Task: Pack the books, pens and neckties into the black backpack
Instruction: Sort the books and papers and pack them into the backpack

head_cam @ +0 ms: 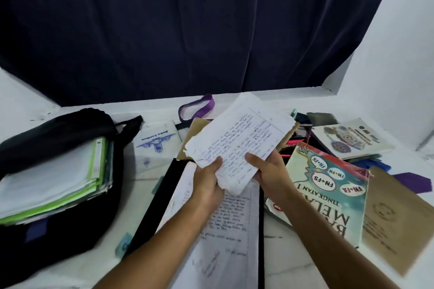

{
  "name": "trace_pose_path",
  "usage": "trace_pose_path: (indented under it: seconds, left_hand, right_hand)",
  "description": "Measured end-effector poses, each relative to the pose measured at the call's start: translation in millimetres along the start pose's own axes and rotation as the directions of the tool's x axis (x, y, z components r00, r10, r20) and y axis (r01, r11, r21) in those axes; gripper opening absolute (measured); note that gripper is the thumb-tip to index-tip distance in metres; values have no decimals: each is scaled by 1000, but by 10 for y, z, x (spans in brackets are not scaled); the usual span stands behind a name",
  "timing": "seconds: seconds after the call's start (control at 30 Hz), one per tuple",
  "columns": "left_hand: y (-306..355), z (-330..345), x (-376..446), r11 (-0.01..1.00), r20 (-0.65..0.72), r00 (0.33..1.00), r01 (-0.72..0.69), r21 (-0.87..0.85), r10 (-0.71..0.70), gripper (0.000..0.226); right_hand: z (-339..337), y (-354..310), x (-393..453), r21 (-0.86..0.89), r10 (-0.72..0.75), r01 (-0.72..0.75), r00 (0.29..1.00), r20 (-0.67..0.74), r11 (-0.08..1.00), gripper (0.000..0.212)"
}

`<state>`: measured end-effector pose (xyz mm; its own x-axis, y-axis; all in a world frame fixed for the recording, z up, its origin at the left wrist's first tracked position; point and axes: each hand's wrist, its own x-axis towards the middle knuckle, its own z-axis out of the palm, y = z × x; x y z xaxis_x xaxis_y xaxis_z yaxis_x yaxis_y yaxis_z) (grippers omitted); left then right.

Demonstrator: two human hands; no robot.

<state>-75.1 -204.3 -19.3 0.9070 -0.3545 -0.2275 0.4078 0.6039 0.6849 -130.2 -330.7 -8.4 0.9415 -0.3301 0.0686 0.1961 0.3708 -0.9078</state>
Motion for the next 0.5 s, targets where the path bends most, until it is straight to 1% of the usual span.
trace_pose_path:
  seconds: [0.07, 0.1, 0.13, 0.17, 0.2, 0.27, 0.33, 0.4, 0.43, 0.47, 0.5]
  left_hand:
    - [18, -26, -147, 986, -2, 1000, 16, 167, -16, 38]
    - [38, -64, -230, 956, 24, 999, 31, 293, -40, 35]
    - [51, -118, -291, 900, 84, 994, 21, 436, -64, 31]
    - [71, -194, -359, 819, 169, 982, -28, 573, -85, 29]
    - [78, -307, -405, 708, 261, 960, -117, 697, -98, 32]
    - [74, -576, -493, 447, 407, 906, -317, 836, -118, 40]
    - [59, -858, -523, 197, 489, 869, -467, 862, -77, 46]
    - [109, -1120, -551, -6, 580, 814, -580, 814, 2, 53]
    - [140, -1242, -556, -69, 614, 788, -611, 789, 49, 56]
    - [181, -1349, -553, -96, 623, 776, -616, 782, 101, 58]
    - [235, -1437, -566, -99, 611, 777, -603, 792, 154, 60]
  right_hand:
    - [-40, -27, -89, -46, -39, 36, 997, -64, 998, 40]
    - [-78, -58, -154, -47, -46, 42, 995, -84, 998, 40]
    - [-121, -106, -209, -37, -45, 41, 993, -105, 998, 41]
    - [-171, -155, -273, -20, -39, 36, 991, -132, 999, 41]
    - [-226, -205, -329, -1, -29, 29, 986, -166, 1000, 42]
    - [-326, -308, -454, 31, -4, 12, 968, -250, 999, 43]
    - [-432, -388, -571, 60, 10, 9, 949, -315, 998, 45]
    - [-505, -421, -695, 94, 26, 6, 942, -335, 996, 46]
    - [-526, -422, -760, 104, 44, -9, 940, -339, 995, 45]
    - [-553, -413, -811, 113, 63, -26, 939, -337, 993, 45]
    - [-575, -397, -855, 122, 81, -43, 940, -330, 992, 44]
